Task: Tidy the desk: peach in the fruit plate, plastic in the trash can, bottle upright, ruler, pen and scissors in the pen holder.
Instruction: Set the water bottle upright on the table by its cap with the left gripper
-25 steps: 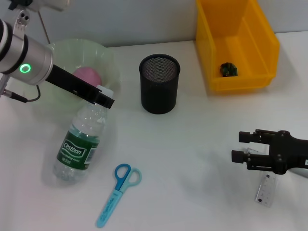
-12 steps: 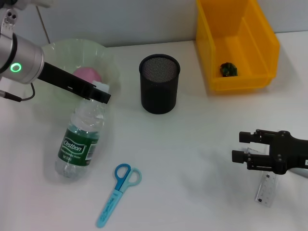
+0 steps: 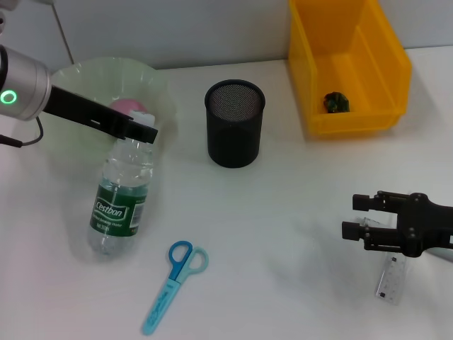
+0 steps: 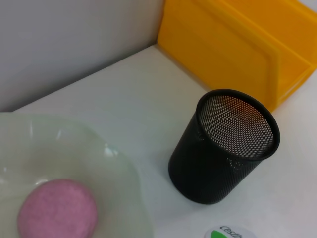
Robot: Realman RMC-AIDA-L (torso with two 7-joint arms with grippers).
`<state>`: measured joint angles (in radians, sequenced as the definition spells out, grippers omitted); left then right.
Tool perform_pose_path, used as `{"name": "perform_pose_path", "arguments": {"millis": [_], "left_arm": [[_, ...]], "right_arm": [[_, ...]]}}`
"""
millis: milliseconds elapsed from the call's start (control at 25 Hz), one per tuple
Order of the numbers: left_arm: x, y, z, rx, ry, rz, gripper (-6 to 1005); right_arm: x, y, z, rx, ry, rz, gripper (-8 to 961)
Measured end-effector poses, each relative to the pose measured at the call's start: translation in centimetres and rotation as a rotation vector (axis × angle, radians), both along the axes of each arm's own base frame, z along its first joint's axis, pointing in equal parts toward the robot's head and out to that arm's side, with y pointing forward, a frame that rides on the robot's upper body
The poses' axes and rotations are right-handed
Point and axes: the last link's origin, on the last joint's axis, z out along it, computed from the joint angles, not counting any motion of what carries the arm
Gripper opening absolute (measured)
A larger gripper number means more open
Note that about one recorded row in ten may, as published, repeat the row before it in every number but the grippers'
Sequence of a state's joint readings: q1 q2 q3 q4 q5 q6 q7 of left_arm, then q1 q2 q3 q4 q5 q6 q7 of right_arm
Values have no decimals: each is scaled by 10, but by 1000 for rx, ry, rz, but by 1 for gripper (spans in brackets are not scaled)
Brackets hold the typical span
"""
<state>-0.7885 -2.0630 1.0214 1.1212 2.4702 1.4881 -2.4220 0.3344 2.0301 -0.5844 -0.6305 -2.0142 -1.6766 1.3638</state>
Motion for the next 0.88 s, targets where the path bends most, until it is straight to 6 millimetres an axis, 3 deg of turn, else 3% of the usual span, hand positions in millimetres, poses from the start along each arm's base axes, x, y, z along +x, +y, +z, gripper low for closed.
{"name": "perform_pose_path", "arguments": {"millis": [880], "left_arm": [[-6,-4,16,48,-54,-9,450]], "right_arm": [[2,0,2,1,-4,-8,742]]}}
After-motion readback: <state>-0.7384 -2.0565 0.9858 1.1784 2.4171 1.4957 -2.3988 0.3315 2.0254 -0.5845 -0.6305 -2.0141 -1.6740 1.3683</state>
